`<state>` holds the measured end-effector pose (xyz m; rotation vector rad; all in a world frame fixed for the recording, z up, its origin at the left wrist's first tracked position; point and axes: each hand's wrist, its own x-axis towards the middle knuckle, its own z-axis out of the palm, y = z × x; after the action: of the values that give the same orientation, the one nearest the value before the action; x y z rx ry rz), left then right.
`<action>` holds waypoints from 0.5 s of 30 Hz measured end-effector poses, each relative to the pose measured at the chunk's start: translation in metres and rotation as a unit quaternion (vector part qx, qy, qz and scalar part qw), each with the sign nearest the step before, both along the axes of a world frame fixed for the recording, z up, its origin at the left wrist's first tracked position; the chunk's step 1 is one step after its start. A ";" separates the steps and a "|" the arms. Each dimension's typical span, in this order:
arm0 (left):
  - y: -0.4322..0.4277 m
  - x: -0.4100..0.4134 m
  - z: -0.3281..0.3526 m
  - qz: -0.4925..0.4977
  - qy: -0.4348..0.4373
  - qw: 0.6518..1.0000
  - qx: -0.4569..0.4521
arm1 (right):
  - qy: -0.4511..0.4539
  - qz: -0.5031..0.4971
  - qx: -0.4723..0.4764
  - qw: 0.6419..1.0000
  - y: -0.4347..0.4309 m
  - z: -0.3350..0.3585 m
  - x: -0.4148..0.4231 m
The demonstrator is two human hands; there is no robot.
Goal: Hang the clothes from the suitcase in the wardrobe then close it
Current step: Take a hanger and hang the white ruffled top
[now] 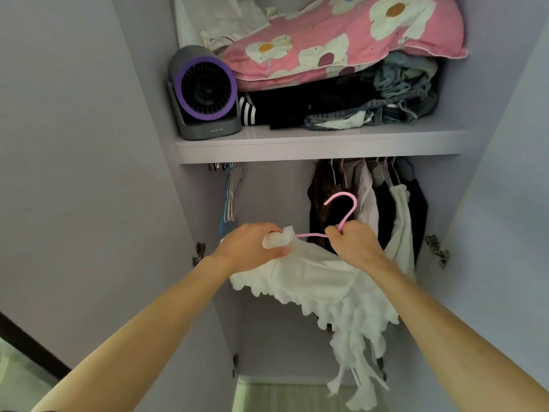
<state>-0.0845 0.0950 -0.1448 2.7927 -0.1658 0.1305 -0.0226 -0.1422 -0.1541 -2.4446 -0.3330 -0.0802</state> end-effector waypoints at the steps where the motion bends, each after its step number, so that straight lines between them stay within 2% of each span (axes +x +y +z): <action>1: 0.000 0.004 0.001 0.000 -0.009 0.999 0.036 | 0.001 0.009 -0.012 1.000 0.003 -0.001 -0.002; 3: 0.001 0.011 0.002 -0.017 0.006 0.999 0.032 | 0.007 0.022 -0.037 0.999 0.006 -0.003 -0.004; 8: 0.013 0.014 0.005 -0.014 0.109 0.982 -0.151 | 0.038 0.040 -0.054 0.997 0.005 -0.004 -0.009; 11: 0.015 0.024 0.001 0.071 0.047 0.967 -0.241 | 0.059 0.064 -0.074 0.993 0.007 -0.011 -0.014; 13: 0.024 0.037 -0.008 0.182 0.026 0.966 -0.181 | 0.058 0.075 -0.062 0.994 0.009 -0.013 -0.016; 15: 0.029 0.039 -0.018 0.209 0.118 0.967 -0.083 | 0.072 0.088 -0.036 0.993 0.011 -0.013 -0.018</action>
<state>-0.0458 0.1239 -0.1632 2.6061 0.4727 -0.0842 -0.0408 -0.1311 -0.1672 -2.4646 -0.4927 0.1866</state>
